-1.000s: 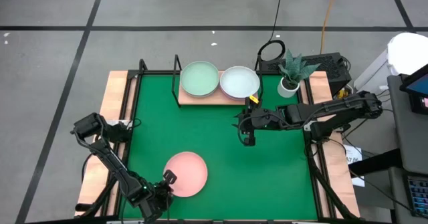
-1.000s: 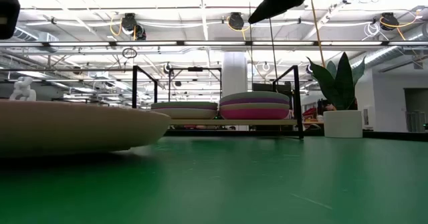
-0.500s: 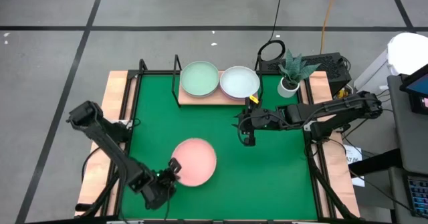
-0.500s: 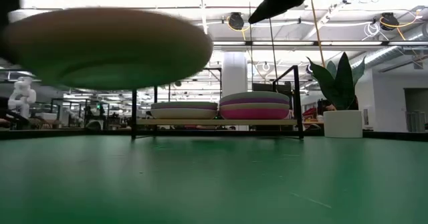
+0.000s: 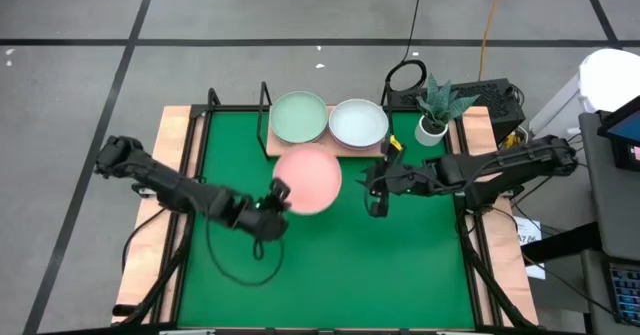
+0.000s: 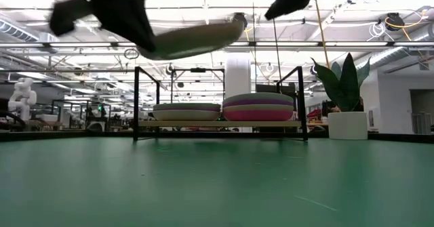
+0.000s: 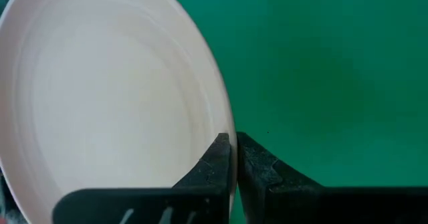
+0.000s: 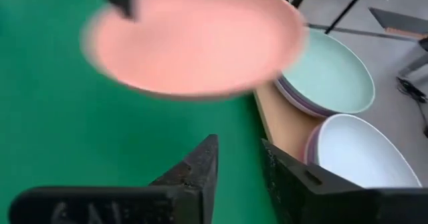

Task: Place and stack plates onto a shelf
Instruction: Stack the orange plate on top of the light green plate on the shelf

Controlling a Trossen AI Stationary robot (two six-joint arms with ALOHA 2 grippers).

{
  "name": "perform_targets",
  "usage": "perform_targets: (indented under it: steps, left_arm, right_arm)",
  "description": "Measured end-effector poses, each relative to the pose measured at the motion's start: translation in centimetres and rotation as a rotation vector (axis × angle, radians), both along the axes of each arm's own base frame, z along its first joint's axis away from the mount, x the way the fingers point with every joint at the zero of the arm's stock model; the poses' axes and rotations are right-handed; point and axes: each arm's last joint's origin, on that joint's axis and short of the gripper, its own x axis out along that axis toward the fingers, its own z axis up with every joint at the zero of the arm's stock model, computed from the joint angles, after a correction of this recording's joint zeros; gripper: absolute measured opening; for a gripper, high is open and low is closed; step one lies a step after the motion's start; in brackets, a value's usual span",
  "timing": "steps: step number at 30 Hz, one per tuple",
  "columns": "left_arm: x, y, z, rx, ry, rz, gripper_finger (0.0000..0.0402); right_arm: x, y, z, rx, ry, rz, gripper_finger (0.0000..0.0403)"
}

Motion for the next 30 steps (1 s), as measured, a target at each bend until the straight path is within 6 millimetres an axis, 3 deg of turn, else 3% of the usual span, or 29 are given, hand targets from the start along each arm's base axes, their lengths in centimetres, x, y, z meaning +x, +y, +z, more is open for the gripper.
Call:
perform_targets:
  steps: [7, 17, 24, 30]
  left_arm:
    - [1.6, 6.4, 0.1, 0.058, 0.033, 0.130, 0.0010]
    - [2.8, 14.2, 0.9, -0.105, -0.080, 0.190, 0.0010]
    - [2.1, 18.0, 0.7, -0.189, -0.101, 0.281, 0.0010]
    - [1.5, 19.8, 0.5, -0.225, -0.100, 0.330, 0.0010]
  right_arm:
    - [-0.7, 1.6, 0.4, 0.010, -0.011, 0.059, 0.0049]
    - [-0.8, 1.8, 0.3, -0.001, 0.002, 0.071, 0.0022]
    - [-0.8, 1.8, 0.4, 0.000, -0.005, 0.071, 0.0022]
    - [-0.7, 1.8, 0.4, -0.001, -0.011, 0.074, 0.0022]
